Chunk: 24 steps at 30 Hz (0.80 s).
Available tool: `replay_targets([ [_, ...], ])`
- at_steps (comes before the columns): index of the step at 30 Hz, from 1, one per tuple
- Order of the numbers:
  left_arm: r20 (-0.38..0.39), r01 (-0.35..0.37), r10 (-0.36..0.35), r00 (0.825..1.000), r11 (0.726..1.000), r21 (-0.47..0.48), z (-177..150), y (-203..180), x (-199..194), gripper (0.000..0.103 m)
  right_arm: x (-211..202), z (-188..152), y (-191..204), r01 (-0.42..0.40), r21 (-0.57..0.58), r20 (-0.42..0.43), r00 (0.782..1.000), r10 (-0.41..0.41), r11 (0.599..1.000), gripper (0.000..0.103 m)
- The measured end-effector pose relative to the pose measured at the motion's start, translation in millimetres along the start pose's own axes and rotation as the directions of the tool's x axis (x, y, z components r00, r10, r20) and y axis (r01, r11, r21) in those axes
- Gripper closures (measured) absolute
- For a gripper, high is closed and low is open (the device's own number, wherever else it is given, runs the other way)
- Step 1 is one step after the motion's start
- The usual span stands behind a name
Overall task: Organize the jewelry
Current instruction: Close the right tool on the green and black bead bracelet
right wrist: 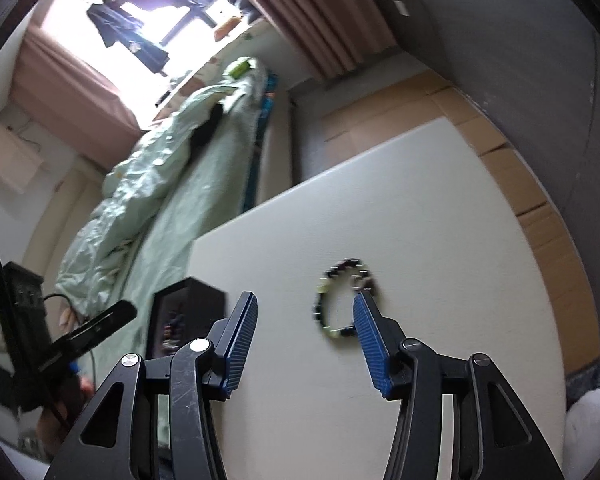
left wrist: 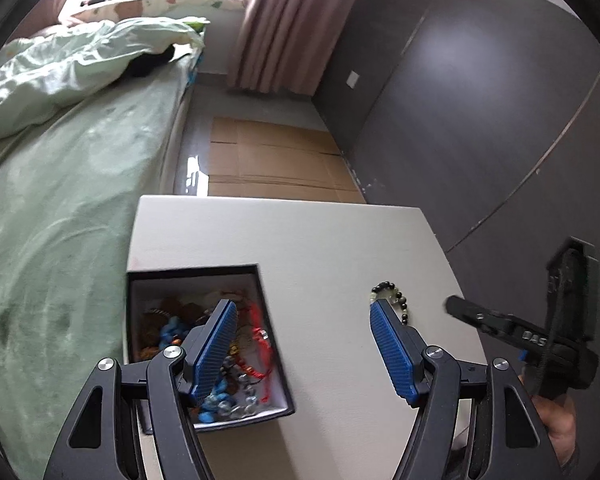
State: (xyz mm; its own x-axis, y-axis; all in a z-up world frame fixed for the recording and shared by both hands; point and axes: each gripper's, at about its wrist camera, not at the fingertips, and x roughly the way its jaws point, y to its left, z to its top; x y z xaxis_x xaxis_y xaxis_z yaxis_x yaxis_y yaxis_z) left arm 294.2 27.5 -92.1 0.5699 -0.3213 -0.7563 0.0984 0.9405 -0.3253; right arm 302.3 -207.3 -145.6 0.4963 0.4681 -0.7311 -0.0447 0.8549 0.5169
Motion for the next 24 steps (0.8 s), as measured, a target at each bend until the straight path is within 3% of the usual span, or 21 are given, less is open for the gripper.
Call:
replay_targets([
  [8,-0.019,0.013,-0.013,1.0,1.0,-0.006,2.3,2.1,19.9,0.033,31.2,2.4,-6.5,0.072,-0.015,-0.054,0.996,-0.073,0.997,0.055],
  [12,-0.018,0.026,-0.027,0.999,1.0,-0.009,8.1,3.1,23.9,0.033,46.0,4.1,-6.6,0.111,-0.042,-0.072,0.991,-0.114,0.993,0.067],
  [17,-0.011,0.026,-0.026,1.0,1.0,-0.011,14.6,4.7,31.0,0.033,64.7,6.1,2.5,0.184,-0.125,-0.08,0.978,-0.194,0.975,0.073],
  [24,-0.029,0.044,-0.044,0.999,0.999,-0.001,18.9,-1.6,41.9,0.033,73.1,7.4,10.0,0.252,-0.248,-0.084,0.956,-0.28,0.935,0.093],
])
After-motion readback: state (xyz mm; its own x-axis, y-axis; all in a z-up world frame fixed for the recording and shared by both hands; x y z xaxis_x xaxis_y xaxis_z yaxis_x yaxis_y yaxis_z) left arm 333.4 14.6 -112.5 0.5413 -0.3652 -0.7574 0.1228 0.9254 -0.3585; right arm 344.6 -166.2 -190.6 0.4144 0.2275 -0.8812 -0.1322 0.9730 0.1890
